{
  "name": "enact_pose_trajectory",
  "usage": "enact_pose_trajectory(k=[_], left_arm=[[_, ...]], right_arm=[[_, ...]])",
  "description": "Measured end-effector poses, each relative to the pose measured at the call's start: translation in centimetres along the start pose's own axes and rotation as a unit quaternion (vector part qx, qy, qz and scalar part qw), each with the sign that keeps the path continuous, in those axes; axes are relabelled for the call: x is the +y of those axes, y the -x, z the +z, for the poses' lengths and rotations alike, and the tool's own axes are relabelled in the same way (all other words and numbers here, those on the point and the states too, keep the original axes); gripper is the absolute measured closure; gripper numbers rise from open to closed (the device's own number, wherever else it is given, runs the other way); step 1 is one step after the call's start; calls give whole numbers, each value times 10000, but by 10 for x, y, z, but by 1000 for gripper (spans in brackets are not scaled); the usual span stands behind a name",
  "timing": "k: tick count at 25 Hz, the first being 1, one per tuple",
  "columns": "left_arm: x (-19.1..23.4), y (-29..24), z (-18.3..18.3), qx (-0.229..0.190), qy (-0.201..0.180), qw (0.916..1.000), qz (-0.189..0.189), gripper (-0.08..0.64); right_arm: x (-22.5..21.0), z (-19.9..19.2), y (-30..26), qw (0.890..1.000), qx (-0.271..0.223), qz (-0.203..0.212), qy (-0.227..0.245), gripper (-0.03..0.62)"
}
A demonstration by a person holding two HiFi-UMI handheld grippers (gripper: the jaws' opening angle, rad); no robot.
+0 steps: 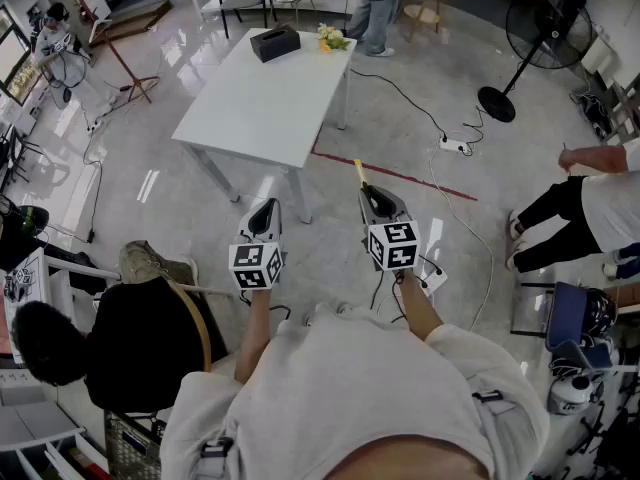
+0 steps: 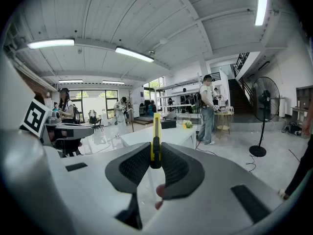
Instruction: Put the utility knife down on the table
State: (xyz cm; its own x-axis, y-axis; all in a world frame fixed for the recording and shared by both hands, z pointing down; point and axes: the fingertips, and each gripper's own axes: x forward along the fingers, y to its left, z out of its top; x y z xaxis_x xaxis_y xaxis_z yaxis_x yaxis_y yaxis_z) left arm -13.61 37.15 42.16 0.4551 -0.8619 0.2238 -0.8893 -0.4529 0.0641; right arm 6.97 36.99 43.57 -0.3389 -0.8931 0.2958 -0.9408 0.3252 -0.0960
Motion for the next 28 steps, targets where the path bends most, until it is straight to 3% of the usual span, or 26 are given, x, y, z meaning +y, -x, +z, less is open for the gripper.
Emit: enact_pose_trajectory(k=[28], left_arm=[[-31,-40,1,72,-120,9999,88,537]], right_arm=[[-42,-6,-11,9996,15,235,-139,509]])
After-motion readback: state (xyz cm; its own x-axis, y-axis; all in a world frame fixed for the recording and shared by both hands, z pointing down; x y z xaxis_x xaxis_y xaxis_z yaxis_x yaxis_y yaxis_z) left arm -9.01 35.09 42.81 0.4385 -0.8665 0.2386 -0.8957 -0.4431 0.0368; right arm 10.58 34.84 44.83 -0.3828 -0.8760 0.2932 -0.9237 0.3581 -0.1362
